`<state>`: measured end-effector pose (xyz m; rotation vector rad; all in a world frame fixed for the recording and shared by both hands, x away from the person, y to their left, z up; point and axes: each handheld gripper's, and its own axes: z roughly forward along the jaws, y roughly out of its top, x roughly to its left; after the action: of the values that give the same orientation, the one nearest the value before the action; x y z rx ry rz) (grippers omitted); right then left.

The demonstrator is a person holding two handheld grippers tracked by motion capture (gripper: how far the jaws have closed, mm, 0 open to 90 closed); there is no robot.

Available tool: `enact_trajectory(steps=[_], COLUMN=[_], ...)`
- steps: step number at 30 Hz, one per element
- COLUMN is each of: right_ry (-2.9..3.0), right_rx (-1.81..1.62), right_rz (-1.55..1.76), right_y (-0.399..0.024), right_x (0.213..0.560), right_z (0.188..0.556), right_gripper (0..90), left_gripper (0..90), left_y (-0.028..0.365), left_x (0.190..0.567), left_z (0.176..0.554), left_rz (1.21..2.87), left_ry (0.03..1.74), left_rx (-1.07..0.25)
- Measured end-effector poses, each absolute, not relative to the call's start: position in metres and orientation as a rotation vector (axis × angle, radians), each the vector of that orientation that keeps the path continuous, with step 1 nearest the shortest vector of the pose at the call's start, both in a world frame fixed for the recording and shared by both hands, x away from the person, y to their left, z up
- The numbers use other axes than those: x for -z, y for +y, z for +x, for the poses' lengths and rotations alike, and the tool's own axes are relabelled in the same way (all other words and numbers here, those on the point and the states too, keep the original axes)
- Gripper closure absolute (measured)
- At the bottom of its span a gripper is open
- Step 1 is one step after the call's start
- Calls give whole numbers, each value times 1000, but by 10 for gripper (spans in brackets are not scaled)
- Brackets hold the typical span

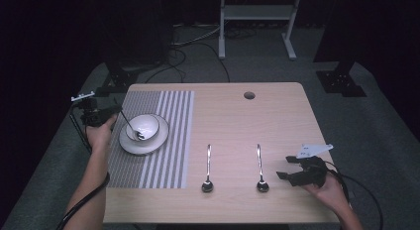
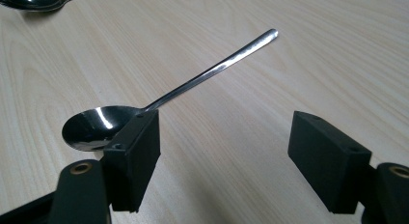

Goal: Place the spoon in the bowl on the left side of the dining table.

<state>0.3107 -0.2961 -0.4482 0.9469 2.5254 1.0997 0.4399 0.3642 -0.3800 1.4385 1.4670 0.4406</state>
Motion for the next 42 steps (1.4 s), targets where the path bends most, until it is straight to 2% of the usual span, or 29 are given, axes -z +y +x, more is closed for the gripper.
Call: enact_trajectory(steps=[29, 42], right_ry=[2529, 2532], right_rx=[-1100, -1099], right_rz=[943, 943], right_y=[-295, -294], right_x=[449, 449], right_z=[311, 311], right_gripper=[258, 259], left_gripper=[839, 785], left_y=[377, 376], left_x=[397, 402], left_z=[434, 431], left_rz=[1420, 1447], left_ry=[1514, 1519], left_rx=[-419, -416])
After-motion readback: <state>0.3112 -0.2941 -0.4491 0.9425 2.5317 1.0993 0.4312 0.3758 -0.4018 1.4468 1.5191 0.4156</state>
